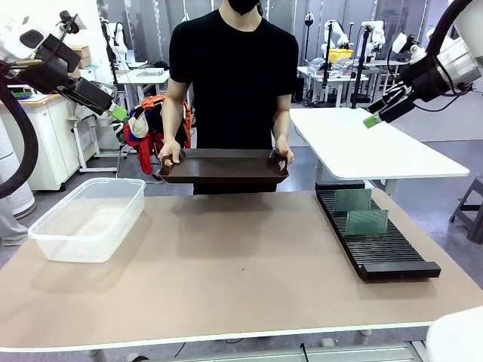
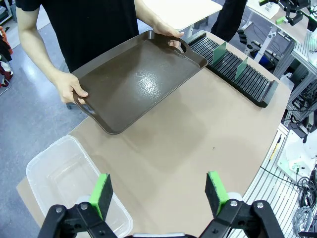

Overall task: Sort PCBs into racks and boxes based on the side picked up.
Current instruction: If the short side of the Blank PCB is picked up, insert it into the PCB Rack ; if the long side is picked up, place it in the Organizing box.

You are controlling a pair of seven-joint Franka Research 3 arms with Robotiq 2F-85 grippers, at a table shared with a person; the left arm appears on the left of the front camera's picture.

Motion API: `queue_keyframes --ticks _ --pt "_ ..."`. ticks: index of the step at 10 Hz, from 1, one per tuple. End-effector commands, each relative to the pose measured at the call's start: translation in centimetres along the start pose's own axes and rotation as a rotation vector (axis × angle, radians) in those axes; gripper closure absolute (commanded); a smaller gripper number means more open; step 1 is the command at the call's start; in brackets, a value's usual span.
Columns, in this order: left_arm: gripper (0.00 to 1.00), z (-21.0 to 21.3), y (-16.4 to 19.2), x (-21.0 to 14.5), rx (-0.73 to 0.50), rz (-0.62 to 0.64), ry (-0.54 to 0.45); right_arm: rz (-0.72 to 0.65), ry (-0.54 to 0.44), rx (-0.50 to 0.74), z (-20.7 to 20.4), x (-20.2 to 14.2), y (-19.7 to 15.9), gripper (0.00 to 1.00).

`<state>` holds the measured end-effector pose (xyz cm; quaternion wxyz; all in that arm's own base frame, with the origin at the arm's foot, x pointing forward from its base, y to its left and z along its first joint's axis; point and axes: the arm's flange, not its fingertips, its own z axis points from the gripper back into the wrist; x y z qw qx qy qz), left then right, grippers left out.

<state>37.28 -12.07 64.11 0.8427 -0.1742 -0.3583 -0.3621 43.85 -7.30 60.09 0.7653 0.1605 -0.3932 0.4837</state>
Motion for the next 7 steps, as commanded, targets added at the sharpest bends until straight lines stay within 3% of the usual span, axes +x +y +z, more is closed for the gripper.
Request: queue_keyframes --ticks 1,4,5,6,7 --pt "0.00 0.0 0.0 -0.2 -0.012 0.002 0.001 -0.027 -0.043 -0.048 0.1 0.6 -0.8 0.00" --pt "0.00 0.0 0.0 -0.2 -0.012 0.002 0.001 -0.063 -0.048 -0.054 0.7 0.0 -2.3 0.00" --pt "0.00 0.0 0.0 -0.2 -0.012 0.002 0.001 -0.042 -0.045 0.040 0.5 -0.4 -2.5 0.00" --pt "0.00 0.0 0.0 -0.2 -0.012 0.002 0.001 -0.025 -0.030 -0.050 1.4 -0.1 -1.7 0.00" --pt "0.00 0.0 0.0 -0.2 -0.012 0.002 0.001 -0.025 -0.030 -0.050 1.4 -0.1 -1.7 0.00"
